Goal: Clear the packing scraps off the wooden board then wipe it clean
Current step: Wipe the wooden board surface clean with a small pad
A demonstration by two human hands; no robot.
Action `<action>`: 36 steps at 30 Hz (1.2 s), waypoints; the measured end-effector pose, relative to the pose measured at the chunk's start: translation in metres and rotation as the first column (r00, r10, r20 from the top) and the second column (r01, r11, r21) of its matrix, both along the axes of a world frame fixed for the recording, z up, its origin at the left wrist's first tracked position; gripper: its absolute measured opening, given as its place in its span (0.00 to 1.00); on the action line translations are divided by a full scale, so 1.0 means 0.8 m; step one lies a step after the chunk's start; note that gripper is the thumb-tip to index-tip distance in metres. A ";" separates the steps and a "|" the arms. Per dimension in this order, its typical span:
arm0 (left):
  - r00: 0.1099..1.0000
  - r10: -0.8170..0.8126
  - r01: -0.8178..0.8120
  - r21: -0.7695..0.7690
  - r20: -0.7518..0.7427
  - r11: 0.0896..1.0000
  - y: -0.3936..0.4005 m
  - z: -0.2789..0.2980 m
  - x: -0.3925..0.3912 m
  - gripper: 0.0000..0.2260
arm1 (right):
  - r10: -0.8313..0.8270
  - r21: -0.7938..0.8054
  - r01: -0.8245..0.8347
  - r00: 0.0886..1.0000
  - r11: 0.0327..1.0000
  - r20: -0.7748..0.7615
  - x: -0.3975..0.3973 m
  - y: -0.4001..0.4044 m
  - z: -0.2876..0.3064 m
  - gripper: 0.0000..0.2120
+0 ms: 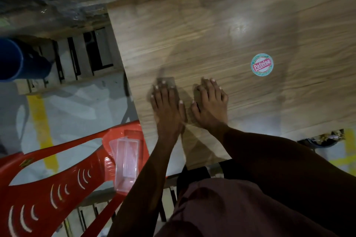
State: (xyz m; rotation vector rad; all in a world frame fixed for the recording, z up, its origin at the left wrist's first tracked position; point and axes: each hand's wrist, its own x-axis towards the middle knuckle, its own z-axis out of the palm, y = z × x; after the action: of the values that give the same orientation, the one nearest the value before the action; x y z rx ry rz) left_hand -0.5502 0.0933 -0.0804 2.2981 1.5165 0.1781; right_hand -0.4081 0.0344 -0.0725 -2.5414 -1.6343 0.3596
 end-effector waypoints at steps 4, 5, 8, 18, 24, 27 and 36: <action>0.999 0.046 -0.046 -0.013 -0.028 0.999 -0.016 -0.004 -0.016 0.27 | -0.007 -0.008 0.007 1.000 1.000 -0.008 -0.002 0.000 0.000 0.27; 0.989 0.143 -0.144 -0.019 -0.047 0.989 -0.012 -0.002 -0.020 0.27 | -0.004 -0.014 0.004 1.000 1.000 -0.007 -0.002 0.000 -0.001 0.27; 0.916 0.388 -0.395 -0.057 -0.100 0.917 0.006 0.009 -0.024 0.29 | 0.005 -0.032 -0.005 1.000 0.999 -0.023 0.002 0.003 -0.001 0.27; 0.991 0.131 -0.131 -0.005 -0.039 0.991 -0.121 0.008 -0.028 0.29 | 0.015 -0.038 -0.017 0.998 0.999 -0.059 0.002 0.008 0.007 0.29; 0.844 0.533 -0.534 -0.003 -0.052 0.845 -0.123 0.014 -0.038 0.27 | 0.025 0.010 -0.024 0.993 1.000 -0.113 0.007 0.000 0.001 0.29; 0.981 0.173 -0.173 0.015 -0.087 0.985 -0.161 0.010 -0.029 0.29 | 0.031 0.015 -0.030 0.994 0.999 -0.101 0.009 -0.004 -0.001 0.29; 0.930 0.330 -0.333 0.012 -0.158 0.943 -0.190 0.016 -0.059 0.29 | -0.097 -0.079 0.067 0.880 0.995 -0.465 0.031 -0.001 0.039 0.22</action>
State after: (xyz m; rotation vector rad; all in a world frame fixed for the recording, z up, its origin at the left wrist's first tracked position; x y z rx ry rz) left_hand -0.5974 -0.0590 -0.0673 2.0690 1.9760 0.0738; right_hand -0.3835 0.0335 -0.0413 -2.3011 -1.3423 0.9439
